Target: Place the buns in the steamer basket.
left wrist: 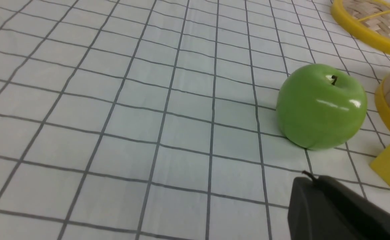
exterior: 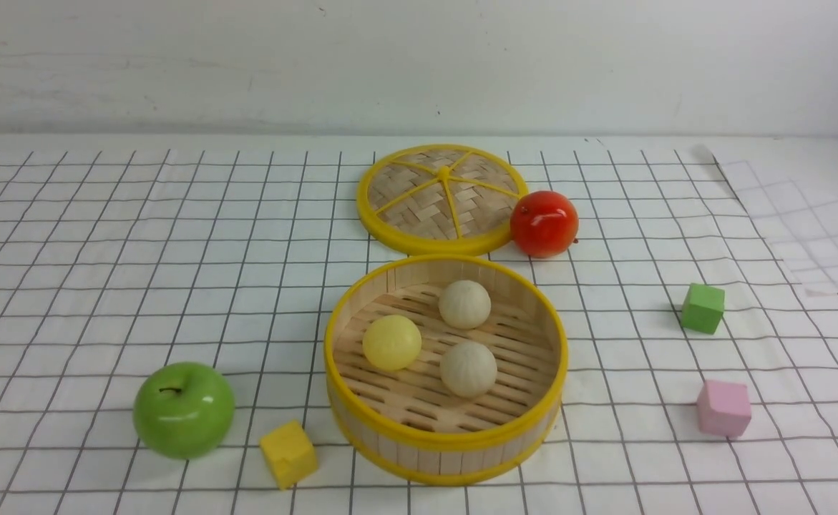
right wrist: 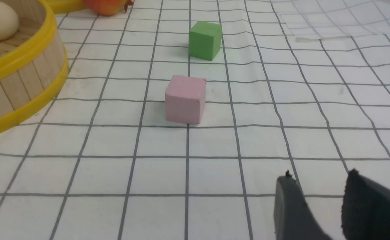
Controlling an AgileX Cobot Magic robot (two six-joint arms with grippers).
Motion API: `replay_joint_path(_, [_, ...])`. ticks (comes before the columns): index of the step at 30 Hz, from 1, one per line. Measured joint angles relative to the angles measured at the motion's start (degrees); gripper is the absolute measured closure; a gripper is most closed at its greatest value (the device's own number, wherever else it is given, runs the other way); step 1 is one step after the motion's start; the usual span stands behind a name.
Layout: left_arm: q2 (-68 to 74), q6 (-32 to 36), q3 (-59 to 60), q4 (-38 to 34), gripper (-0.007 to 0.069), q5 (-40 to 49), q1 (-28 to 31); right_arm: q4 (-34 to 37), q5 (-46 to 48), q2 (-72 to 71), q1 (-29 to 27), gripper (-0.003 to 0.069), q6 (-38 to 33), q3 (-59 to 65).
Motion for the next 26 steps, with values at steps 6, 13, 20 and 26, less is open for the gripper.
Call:
replay_joint_path(6, [0.0,0.0,0.0,0.0,0.0610,0.0,0.0,0.0,0.0,0.0,0.0,0.0419,0.0,0.0])
replay_joint_path(13, [0.0,0.0,0.0,0.0,0.0605,0.0,0.0,0.0,0.0,0.0,0.0,0.0419,0.0,0.0])
replay_joint_path(20, [0.0,0.0,0.0,0.0,0.0596,0.0,0.0,0.0,0.0,0.0,0.0,0.0419,0.0,0.0])
replay_joint_path(26, [0.0,0.0,0.0,0.0,0.0591,0.0,0.0,0.0,0.0,0.0,0.0,0.0419,0.0,0.0])
